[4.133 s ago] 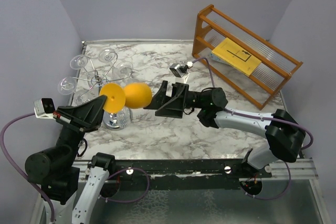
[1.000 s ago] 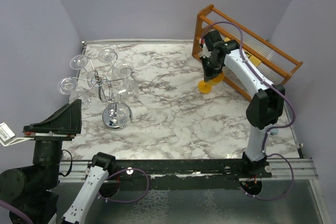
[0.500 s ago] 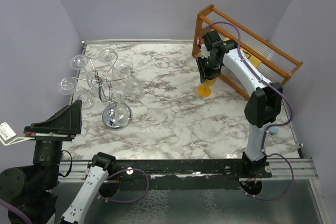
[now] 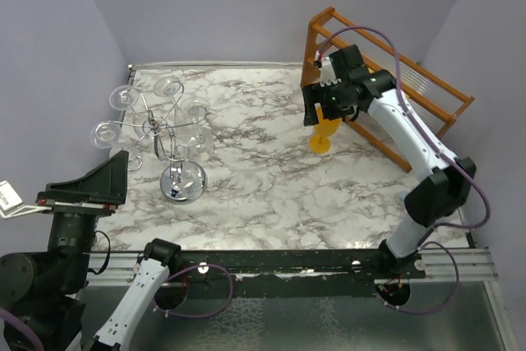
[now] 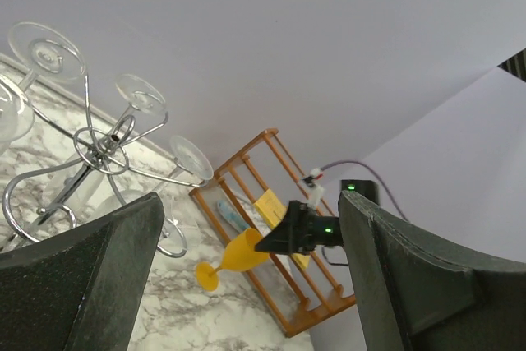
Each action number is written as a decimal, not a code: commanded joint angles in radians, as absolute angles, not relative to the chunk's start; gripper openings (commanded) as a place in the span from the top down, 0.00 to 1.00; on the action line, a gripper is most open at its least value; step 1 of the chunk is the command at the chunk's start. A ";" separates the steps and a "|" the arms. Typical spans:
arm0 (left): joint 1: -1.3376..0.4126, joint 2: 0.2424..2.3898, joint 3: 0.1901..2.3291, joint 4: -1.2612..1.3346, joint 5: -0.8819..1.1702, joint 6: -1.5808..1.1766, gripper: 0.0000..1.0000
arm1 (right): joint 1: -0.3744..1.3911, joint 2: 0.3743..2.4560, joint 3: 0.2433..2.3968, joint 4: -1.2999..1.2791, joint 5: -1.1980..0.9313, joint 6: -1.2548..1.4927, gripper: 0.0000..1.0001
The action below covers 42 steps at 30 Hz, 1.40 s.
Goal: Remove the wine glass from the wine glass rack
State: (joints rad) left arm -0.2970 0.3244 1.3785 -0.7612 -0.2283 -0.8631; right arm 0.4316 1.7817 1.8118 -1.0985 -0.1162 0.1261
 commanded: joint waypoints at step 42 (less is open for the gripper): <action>-0.362 0.934 1.671 -1.207 -0.078 -0.595 0.40 | 0.441 1.015 1.025 -0.379 -0.383 0.208 0.06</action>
State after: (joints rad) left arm -0.3557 0.9142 1.6657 -1.1618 -0.1165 -0.6418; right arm 0.4389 1.0245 1.0138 -0.3851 -0.3973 0.2226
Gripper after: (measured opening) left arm 0.616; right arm 0.944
